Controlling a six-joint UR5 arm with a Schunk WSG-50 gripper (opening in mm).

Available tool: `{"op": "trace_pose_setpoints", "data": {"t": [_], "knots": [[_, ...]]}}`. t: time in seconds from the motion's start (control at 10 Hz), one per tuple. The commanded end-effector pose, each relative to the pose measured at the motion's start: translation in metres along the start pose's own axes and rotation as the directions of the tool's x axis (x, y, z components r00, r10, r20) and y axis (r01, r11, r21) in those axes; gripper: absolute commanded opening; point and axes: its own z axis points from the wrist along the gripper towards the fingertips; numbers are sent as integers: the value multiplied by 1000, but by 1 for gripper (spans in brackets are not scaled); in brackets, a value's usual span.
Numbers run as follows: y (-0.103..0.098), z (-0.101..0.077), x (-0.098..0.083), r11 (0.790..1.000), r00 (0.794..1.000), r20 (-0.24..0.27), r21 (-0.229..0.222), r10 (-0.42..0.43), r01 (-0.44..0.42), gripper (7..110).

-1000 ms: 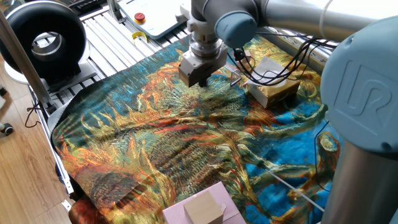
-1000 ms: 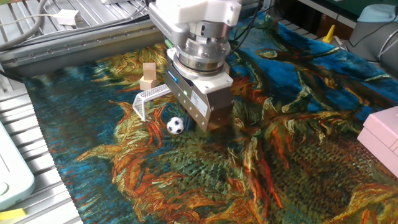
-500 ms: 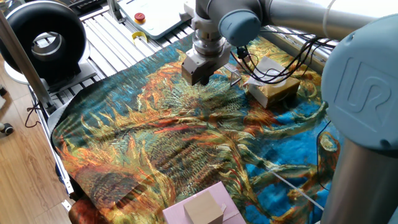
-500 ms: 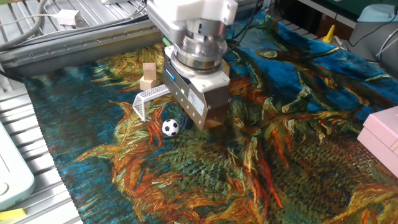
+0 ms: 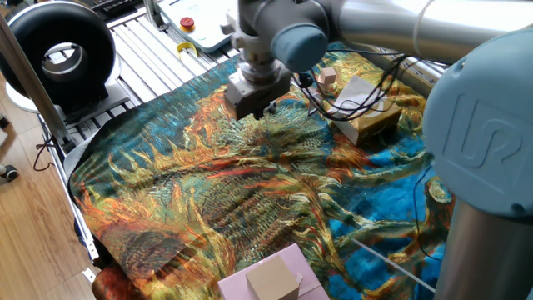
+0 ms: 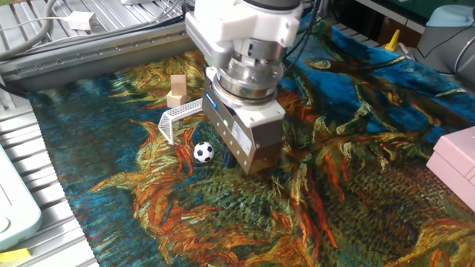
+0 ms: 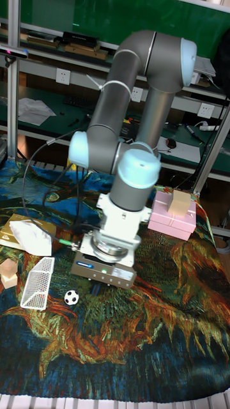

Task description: Push the soccer ball into the goal

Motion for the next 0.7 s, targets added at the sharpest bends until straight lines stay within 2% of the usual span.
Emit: {"op": "trace_pose_setpoints", "data": {"t": [0.0, 0.3, 0.6], "knots": [[14, -12, -10, 1000, 1000, -9, -1, 19, -19, 7], [2, -12, -28, 1000, 1000, 2, -9, -6, 6, 7], [-2, 1, -37, 1000, 1000, 4, -20, -6, 6, 7]]}}
